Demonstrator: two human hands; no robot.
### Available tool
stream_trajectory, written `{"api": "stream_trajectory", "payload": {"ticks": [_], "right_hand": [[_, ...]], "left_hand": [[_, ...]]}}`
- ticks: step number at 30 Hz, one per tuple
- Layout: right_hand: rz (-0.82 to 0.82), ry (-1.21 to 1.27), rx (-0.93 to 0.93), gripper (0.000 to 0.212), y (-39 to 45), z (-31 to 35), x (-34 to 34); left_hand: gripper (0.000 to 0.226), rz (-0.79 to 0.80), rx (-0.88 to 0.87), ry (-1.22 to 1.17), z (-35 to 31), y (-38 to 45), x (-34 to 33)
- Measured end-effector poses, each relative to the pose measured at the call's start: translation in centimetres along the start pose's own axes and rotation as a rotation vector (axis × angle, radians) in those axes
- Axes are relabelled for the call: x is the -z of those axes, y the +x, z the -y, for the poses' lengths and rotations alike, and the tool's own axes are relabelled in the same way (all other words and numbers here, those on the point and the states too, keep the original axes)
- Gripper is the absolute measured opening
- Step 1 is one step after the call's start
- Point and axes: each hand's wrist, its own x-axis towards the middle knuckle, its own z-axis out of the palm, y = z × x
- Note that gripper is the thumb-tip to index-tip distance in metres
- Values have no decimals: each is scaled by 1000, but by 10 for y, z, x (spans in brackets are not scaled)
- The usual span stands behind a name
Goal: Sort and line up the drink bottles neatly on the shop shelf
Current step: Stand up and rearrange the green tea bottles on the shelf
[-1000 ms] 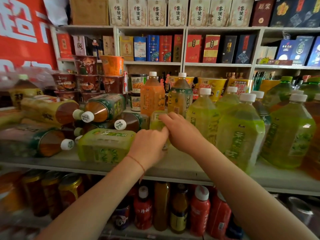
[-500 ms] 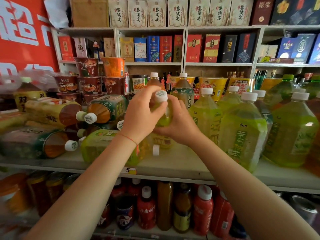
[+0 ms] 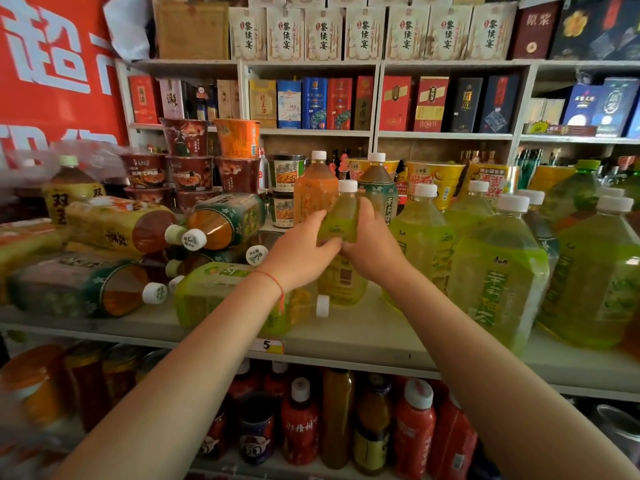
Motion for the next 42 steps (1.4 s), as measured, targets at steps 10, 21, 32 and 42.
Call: {"api": "stream_trajectory", "payload": {"ticks": [10, 21, 32, 42], "right_hand": [[304, 15, 277, 13, -40, 23, -16], [722, 198, 70, 32, -44, 15, 0], [124, 489, 118, 23, -26, 50, 22], [86, 124, 82, 83, -28, 84, -18]], "left_hand": [[30, -363, -364, 245, 40, -47, 26], [72, -193, -376, 465, 64, -62, 25], [106, -384, -232, 333, 58, -79, 20], [90, -433, 103, -191, 50, -80, -6]]}}
